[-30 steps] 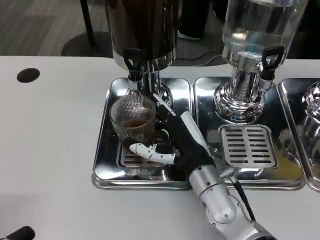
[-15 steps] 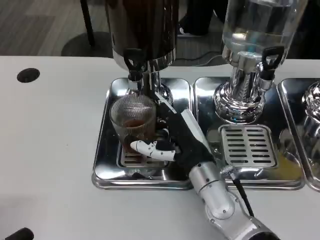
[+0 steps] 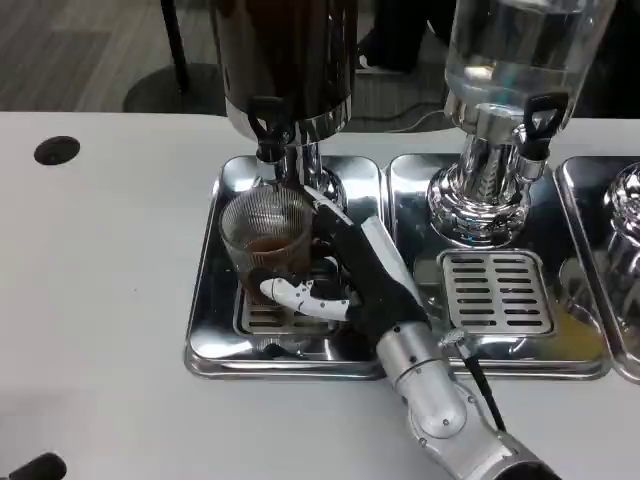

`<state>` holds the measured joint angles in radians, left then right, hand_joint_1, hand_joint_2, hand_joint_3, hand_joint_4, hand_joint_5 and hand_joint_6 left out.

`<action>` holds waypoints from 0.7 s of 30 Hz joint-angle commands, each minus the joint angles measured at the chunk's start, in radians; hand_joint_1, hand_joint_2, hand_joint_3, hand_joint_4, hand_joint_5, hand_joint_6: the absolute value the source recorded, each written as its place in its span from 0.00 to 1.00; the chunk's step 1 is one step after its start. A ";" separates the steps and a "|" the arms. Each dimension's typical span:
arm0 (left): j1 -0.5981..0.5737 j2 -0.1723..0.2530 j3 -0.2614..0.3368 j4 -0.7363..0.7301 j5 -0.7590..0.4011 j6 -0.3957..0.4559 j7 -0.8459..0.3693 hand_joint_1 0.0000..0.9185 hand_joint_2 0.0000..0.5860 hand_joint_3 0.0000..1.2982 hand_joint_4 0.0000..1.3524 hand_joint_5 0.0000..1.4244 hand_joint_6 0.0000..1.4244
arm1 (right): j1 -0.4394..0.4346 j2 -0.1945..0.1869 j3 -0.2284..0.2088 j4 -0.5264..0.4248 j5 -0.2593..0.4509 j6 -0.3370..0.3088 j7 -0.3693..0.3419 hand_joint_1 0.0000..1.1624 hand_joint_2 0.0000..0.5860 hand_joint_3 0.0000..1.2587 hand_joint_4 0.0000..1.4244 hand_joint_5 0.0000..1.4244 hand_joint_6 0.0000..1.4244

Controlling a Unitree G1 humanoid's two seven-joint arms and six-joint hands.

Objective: Grasp the cup under the faucet to collect the drink, then remove the cup.

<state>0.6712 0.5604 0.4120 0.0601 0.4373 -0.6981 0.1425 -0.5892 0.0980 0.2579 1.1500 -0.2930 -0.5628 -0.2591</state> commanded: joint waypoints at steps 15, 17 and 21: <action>0.001 -0.008 -0.011 0.003 0.000 -0.006 -0.008 0.00 0.01 0.00 0.00 0.00 0.00 | 0.024 0.079 -0.003 -0.029 0.012 -0.013 -0.023 0.74 0.34 0.23 0.22 0.23 0.18; 0.003 -0.009 -0.011 0.000 0.001 -0.006 -0.008 0.00 0.01 0.00 0.00 0.00 0.00 | 0.026 0.079 -0.003 -0.031 0.014 -0.013 -0.022 0.74 0.34 0.23 0.22 0.23 0.18; 0.004 -0.009 -0.012 -0.003 0.002 -0.006 -0.009 0.00 0.01 0.00 0.00 0.00 0.00 | 0.034 0.076 -0.004 -0.037 0.015 -0.015 -0.022 0.74 0.34 0.25 0.22 0.24 0.18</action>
<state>0.6694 0.5570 0.4088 0.0601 0.4379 -0.6981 0.1425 -0.5749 0.0980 0.2576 1.1297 -0.2872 -0.5632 -0.2749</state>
